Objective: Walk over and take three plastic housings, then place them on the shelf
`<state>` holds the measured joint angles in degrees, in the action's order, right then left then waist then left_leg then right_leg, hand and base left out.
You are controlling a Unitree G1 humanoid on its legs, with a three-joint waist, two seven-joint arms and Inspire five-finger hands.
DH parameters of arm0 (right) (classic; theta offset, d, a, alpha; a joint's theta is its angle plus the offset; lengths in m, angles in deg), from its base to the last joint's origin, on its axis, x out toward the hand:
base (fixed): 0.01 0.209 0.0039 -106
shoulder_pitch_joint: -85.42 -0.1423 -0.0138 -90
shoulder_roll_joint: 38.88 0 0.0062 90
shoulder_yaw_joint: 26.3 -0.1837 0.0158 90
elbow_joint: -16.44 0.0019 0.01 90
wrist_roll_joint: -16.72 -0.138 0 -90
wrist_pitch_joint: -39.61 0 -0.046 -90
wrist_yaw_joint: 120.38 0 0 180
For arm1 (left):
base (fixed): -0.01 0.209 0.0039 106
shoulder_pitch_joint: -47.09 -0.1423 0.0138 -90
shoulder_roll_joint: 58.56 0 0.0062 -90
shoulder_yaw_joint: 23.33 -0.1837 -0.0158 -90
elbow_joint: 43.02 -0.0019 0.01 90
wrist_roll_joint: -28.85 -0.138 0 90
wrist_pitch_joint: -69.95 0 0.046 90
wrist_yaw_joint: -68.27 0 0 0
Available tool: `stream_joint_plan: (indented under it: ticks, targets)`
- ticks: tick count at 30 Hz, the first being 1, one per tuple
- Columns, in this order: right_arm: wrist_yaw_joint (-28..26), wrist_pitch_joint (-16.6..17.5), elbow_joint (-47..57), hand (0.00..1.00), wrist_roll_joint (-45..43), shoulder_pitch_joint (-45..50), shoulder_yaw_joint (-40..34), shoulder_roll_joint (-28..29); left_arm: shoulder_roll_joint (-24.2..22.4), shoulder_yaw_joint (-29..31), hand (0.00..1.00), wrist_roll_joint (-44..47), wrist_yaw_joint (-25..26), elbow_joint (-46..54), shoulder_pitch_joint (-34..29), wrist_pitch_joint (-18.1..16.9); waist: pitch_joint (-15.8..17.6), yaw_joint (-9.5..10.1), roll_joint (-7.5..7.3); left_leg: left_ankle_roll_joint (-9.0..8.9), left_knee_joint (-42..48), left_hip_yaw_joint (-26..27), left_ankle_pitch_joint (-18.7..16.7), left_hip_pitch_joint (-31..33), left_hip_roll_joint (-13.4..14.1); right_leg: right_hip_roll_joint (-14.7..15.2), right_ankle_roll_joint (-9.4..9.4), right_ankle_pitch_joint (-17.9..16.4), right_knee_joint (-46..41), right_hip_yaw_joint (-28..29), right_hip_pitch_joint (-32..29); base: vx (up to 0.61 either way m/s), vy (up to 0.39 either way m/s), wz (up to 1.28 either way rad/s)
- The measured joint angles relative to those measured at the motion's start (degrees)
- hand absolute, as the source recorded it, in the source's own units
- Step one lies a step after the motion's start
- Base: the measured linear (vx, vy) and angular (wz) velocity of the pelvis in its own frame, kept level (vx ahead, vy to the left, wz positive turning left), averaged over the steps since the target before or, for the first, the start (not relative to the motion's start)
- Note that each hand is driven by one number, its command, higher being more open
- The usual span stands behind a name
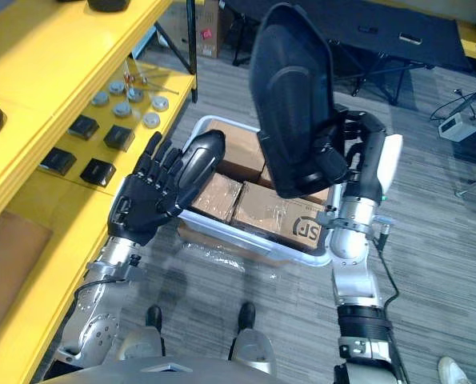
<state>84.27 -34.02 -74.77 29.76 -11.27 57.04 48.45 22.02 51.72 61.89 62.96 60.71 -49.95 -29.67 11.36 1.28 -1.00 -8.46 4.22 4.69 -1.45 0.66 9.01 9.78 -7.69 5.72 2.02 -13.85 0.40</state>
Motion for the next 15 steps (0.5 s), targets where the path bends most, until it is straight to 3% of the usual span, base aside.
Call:
stream_joint_plan:
  ticks: [3,9,15]
  targets:
    - [-0.69,0.47,0.03,0.0,-0.13,1.22,4.73,1.85,-0.02,-1.54,1.0,-1.73,1.47,-0.81,0.56,0.89,-2.45,-0.03,0.25,0.01,-0.61,0.26,0.01,-1.26,-0.12,-0.02,-0.04,0.31,1.06,0.01,1.34,-0.01,-0.003,-0.03]
    - [-2.17,0.45,0.01,0.0,-0.07,1.44,14.28,4.65,0.08,-5.39,1.0,-6.28,3.76,-1.01,2.63,1.03,-3.09,0.23,0.27,0.08,-0.75,0.15,0.21,-2.13,-0.36,0.05,0.02,1.06,2.31,-0.22,2.79,-0.02,0.002,0.0]
    - [-2.09,0.47,-0.84,0.0,-0.18,1.44,18.47,6.14,0.16,-6.95,1.0,-9.48,5.05,-3.22,4.16,2.01,-5.41,0.16,0.28,0.13,-1.57,-0.25,0.7,-2.3,-0.51,0.12,0.01,1.13,2.31,-0.67,2.89,0.0,0.002,0.03]
